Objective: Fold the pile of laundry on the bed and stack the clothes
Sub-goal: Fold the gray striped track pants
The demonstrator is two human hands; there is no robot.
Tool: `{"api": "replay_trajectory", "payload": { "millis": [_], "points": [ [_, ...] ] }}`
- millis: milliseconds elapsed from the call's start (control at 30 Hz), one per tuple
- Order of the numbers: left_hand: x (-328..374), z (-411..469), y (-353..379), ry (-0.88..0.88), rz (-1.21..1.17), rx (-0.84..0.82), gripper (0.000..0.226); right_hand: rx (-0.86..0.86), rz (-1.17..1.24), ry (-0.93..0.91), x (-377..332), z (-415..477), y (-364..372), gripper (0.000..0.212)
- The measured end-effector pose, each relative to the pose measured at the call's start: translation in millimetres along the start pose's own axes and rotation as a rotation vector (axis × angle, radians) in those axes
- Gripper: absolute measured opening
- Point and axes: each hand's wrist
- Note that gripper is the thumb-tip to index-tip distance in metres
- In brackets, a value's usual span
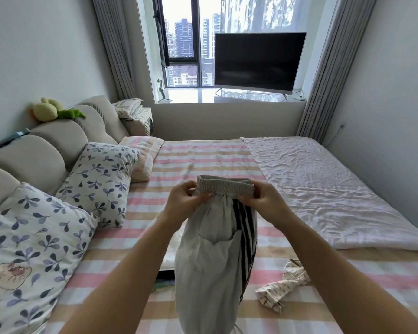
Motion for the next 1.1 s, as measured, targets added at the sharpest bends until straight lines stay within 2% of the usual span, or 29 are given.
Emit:
{"api": "replay_trajectory", "payload": {
  "millis": [133,200,433,633,767,867,1100],
  "points": [
    [24,64,0,0.003,0.148,-0.033,0.028,0.126,-0.098,-0.038,-14,60,-9,0.03],
    [40,95,3,0.007,0.191,-0.018,0.025,0.201,-0.143,-0.084,-28,91,-17,0.029],
    [81,155,14,0.067,0.045,0.054,0.024,0.332,-0.202,-0.198,-69,152,-48,0.025],
    [71,156,18,0.182,0.02,0.039,0.021,0.401,-0.177,-0.237,-60,154,-56,0.018],
    [21,136,16,0.063,0.01,-0.011,0.006,0.298,-0.183,-0.107,-11,142,-45,0.013],
    [-30,117,18,-0.109,0.057,-0.024,0.017,0.197,-0.137,0.068,37,129,-26,0.014],
    [-163,60,23,-0.494,0.175,-0.058,0.027,0.001,-0.144,0.455,166,96,32,0.035]
  ]
}}
Point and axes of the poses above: each hand's wrist, its own z-axis towards the middle knuckle, its own y-axis out of the palm, x = y × z, and after that the axes turned 7 degrees about y, right-handed
